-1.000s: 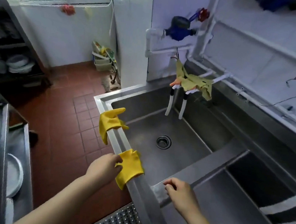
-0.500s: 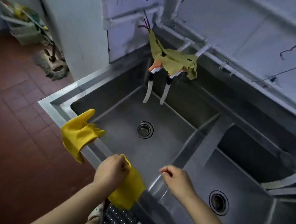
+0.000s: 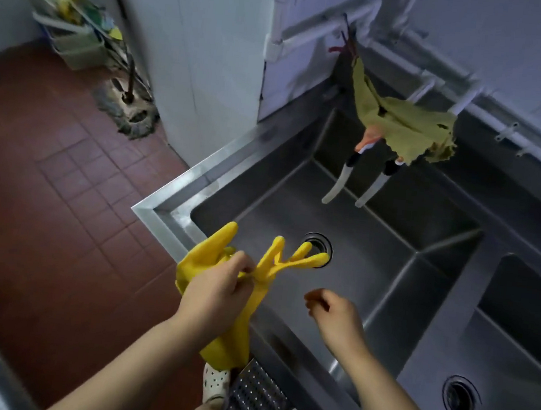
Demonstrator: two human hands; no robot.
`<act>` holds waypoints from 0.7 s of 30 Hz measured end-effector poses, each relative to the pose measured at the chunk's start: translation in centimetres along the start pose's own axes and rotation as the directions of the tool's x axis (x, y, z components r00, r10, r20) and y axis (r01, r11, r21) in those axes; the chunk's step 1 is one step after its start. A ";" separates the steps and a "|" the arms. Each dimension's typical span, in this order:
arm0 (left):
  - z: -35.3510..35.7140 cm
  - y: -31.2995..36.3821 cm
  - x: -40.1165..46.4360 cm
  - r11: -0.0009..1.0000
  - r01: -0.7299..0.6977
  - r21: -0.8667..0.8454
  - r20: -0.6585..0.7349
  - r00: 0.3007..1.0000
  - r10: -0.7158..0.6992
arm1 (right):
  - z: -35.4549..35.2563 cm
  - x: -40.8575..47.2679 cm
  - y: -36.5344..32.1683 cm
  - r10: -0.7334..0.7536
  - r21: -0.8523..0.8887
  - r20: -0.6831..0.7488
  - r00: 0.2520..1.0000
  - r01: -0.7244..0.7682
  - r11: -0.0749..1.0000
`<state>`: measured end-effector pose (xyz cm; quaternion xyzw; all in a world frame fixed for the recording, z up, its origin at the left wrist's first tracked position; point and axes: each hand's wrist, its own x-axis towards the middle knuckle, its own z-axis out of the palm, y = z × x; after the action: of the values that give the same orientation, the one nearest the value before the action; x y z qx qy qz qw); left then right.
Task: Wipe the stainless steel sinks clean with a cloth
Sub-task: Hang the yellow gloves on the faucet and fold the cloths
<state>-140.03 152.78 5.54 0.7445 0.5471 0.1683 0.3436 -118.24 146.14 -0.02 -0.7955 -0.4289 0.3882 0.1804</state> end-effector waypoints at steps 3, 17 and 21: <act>-1.2 -4.0 1.2 0.964 0.266 -0.013 -0.059 0.962 -0.266 | 0.4 0.1 -0.1 0.021 -0.027 0.012 1.000 -0.021 0.999; -2.0 -7.6 3.0 0.928 0.304 0.214 -0.103 0.952 -0.288 | 1.4 1.0 -0.6 0.041 -0.036 0.023 0.999 -0.040 0.999; -2.0 -8.4 3.4 0.880 0.421 0.219 -0.084 0.907 -0.413 | 1.6 1.2 -1.1 0.037 -0.032 0.031 0.999 -0.036 0.999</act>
<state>-145.98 158.01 0.70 0.6413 0.7162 0.0386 0.2727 -119.66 147.71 -0.90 -0.7997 -0.4230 0.3973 0.1540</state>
